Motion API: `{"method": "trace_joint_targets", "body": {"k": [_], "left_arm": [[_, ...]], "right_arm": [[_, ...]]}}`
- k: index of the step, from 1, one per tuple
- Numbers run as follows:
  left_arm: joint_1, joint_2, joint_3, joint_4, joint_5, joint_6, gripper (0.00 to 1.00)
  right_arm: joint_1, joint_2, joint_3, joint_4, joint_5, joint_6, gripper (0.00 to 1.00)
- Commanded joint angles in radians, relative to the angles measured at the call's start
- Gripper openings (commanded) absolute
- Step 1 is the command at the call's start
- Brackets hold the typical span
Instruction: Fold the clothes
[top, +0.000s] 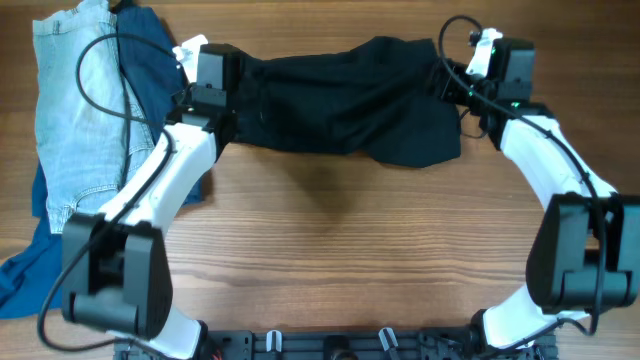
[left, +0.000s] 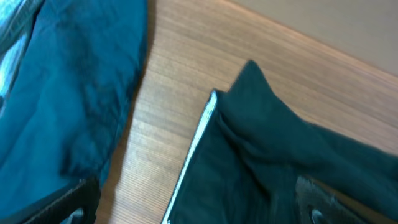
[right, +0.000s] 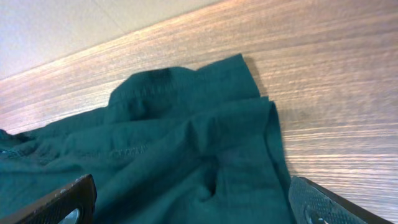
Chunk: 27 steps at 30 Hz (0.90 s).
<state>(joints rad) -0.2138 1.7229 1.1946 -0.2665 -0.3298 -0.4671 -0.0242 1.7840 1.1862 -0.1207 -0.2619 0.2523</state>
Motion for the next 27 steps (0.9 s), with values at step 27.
{"method": "trace_joint_targets", "body": {"k": [27], "left_arm": [[0.066, 0.459, 0.025, 0.672, 0.27, 0.511, 1.0]], "right_arm": [[0.109, -0.006, 0.018, -0.281, -0.041, 0.012, 1.0]]}}
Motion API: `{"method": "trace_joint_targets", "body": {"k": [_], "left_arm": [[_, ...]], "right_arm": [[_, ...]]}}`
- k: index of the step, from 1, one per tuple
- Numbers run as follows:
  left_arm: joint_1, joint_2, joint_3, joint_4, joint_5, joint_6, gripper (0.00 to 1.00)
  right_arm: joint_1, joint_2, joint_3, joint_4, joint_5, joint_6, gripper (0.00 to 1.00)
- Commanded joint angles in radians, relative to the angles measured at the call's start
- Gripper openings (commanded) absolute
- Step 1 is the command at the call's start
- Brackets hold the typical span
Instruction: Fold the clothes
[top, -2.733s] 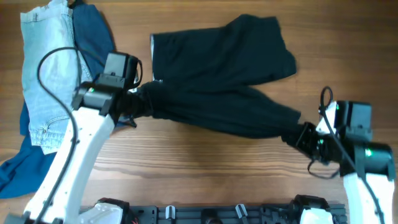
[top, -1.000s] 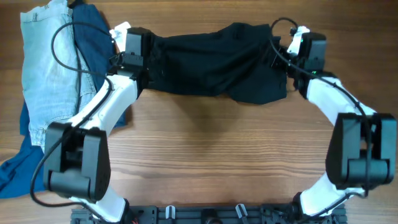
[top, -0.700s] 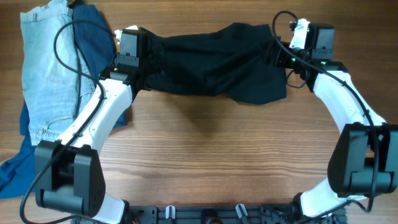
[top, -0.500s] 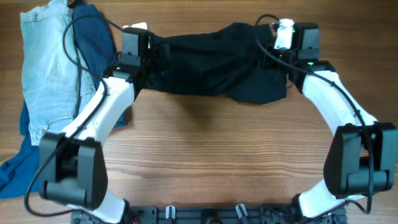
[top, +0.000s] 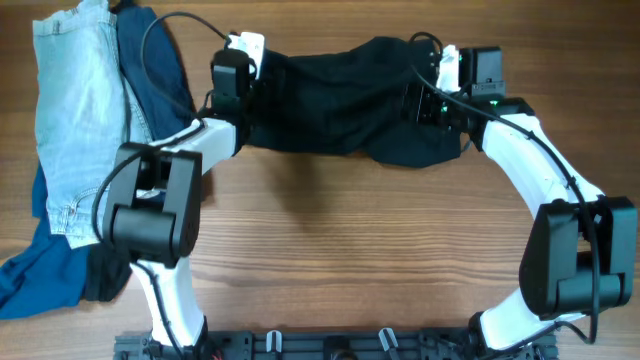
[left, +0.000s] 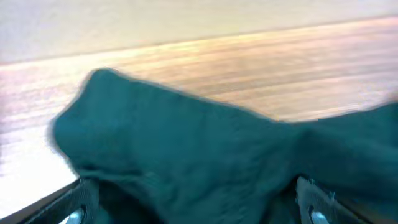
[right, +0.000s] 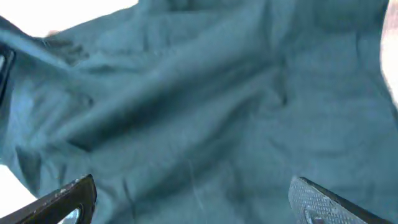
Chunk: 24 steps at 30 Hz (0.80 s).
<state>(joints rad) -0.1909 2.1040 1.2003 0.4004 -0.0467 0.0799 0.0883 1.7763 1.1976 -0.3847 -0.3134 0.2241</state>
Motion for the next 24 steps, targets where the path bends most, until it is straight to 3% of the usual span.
{"method": "trace_joint_targets", "body": {"k": [1, 7, 15, 24], "left_arm": [[0.05, 0.097, 0.022, -0.003, -0.011, -0.036, 1.0], [0.082, 0.086, 0.053, -0.111, -0.011, -0.067, 1.0], [0.082, -0.143, 0.263, -0.508, -0.003, -0.11, 1.0], [0.059, -0.271, 0.277, -0.983, 0.046, -0.201, 1.0]], "right_arm": [[-0.003, 0.001, 0.006, -0.016, 0.01, 0.04, 1.0], [-0.008, 0.001, 0.007, 0.055, 0.031, 0.038, 1.0], [-0.122, 0.005, 0.005, 0.078, 0.081, -0.089, 1.0], [-0.169, 0.185, 0.005, 0.097, -0.047, -0.148, 1.0]]}}
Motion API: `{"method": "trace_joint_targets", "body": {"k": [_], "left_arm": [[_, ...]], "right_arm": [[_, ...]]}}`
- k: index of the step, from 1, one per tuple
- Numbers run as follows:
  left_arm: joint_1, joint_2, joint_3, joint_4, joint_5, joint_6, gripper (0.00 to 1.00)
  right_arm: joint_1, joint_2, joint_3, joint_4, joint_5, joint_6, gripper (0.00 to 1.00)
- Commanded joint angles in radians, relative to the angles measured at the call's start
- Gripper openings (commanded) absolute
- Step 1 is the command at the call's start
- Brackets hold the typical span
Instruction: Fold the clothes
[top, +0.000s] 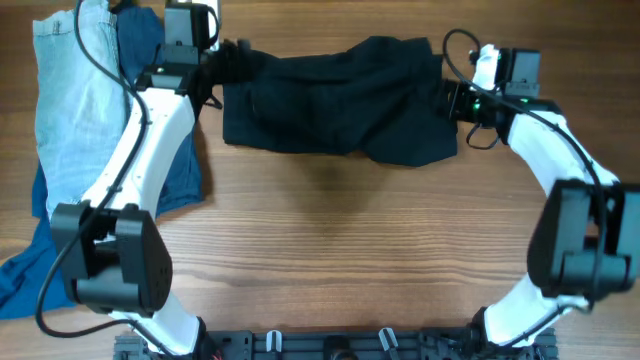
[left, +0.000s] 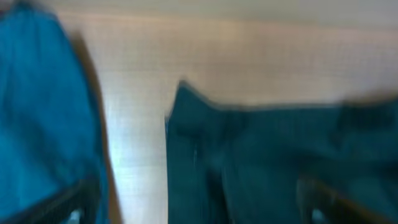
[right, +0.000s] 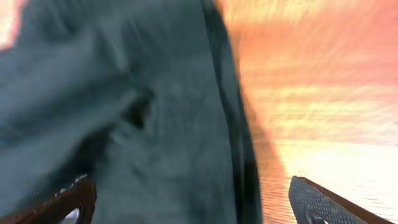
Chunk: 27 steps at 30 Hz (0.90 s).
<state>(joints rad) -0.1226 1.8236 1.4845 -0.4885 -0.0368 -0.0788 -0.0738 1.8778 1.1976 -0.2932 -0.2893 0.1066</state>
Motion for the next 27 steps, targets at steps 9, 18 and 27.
{"method": "trace_joint_targets", "body": {"k": [9, 18, 27], "left_arm": [[-0.01, 0.011, -0.008, -0.208, 0.055, -0.042, 1.0], [-0.01, 0.011, -0.008, -0.235, 0.055, -0.064, 1.0], [-0.01, 0.011, -0.008, -0.298, 0.063, -0.064, 1.0]], "right_arm": [[0.0, 0.19, 0.005, 0.062, -0.192, -0.029, 0.9], [-0.051, 0.169, 0.01, 0.05, -0.422, 0.035, 0.04], [-0.354, -0.043, 0.045, -0.214, -0.492, -0.083, 0.04]]}}
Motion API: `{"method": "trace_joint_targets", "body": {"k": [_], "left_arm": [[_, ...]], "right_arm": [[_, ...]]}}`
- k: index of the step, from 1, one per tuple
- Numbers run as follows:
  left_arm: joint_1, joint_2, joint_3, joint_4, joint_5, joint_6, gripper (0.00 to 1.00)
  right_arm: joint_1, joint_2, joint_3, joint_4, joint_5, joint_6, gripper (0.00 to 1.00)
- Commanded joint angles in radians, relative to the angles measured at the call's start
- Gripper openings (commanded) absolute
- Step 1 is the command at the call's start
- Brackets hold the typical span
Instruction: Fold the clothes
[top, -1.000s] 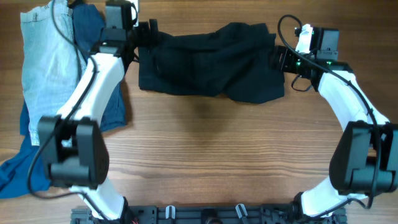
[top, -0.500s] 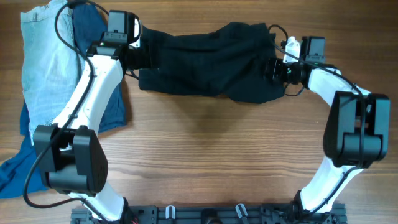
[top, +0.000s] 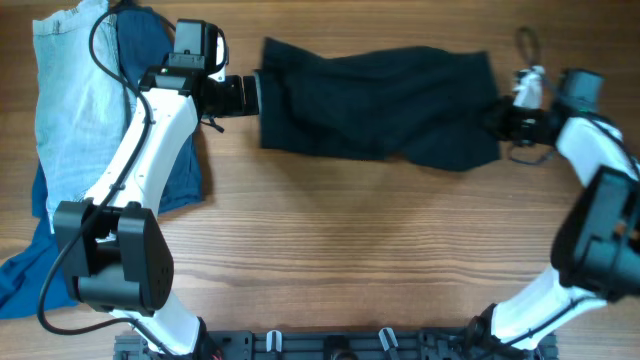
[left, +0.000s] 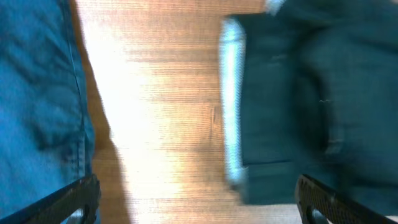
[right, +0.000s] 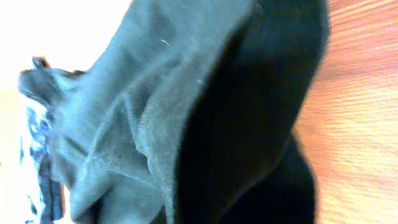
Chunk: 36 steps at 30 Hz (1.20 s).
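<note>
A black garment (top: 375, 100) lies spread across the far half of the wooden table (top: 330, 260). My left gripper (top: 250, 95) stands open just off its left edge. In the left wrist view the gripper (left: 199, 205) has bare wood between its fingers, and the garment's pale-edged hem (left: 233, 106) lies ahead to the right. My right gripper (top: 497, 122) is at the garment's right edge, where the cloth is drawn to a point. Dark fabric (right: 186, 124) fills the right wrist view and hides the fingers.
Light denim jeans (top: 65, 110) lie at the far left over a dark blue garment (top: 150, 60), which also shows in the left wrist view (left: 37, 93). More blue cloth (top: 20, 275) trails to the front left edge. The left arm reaches over this pile.
The black garment now lies further right and more stretched out. My right gripper has moved right with its right edge. My left gripper is now off the left edge, over bare wood.
Both grippers stood open at the two ends of the black garment. Then both were further in over the cloth. Then the left was at the upper left corner and the right at the right edge. Now the garment has shifted right.
</note>
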<state>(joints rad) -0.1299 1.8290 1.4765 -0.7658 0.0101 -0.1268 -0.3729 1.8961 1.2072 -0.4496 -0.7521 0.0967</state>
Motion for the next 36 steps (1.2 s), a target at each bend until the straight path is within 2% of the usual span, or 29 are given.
{"method": "trace_joint_targets", "body": {"k": [1, 5, 10, 14, 17, 21, 25, 35, 36], "left_arm": [[-0.003, 0.005, 0.0, -0.03, 0.016, -0.016, 1.0], [-0.003, 0.005, 0.0, -0.039, 0.016, -0.016, 1.0], [-0.003, -0.006, 0.0, -0.039, 0.016, -0.017, 1.0], [0.003, -0.061, 0.0, -0.032, 0.016, -0.017, 1.0], [0.028, -0.145, 0.001, -0.028, 0.016, -0.017, 1.0], [0.093, -0.277, 0.001, -0.028, 0.017, -0.017, 1.0], [0.132, -0.333, 0.001, -0.028, 0.027, -0.042, 1.0], [0.135, -0.337, 0.001, -0.028, 0.027, -0.042, 1.0], [0.135, -0.335, 0.001, -0.028, 0.027, -0.042, 1.0]], "right_arm": [[-0.076, -0.072, 0.046, -0.093, -0.031, -0.094, 0.04], [-0.071, -0.094, 0.129, -0.231, -0.034, -0.161, 0.04], [0.124, -0.109, 0.238, -0.294, -0.034, -0.171, 0.04], [0.325, -0.108, 0.257, -0.175, -0.023, -0.075, 0.04], [0.466, -0.106, 0.257, -0.087, 0.075, -0.006, 0.05], [0.628, -0.092, 0.257, 0.001, 0.166, 0.011, 0.04], [0.698, -0.035, 0.257, 0.071, 0.199, 0.026, 0.04], [0.803, 0.165, 0.257, 0.277, 0.176, 0.044, 0.05], [0.816, 0.172, 0.258, 0.319, 0.174, 0.066, 0.29]]}}
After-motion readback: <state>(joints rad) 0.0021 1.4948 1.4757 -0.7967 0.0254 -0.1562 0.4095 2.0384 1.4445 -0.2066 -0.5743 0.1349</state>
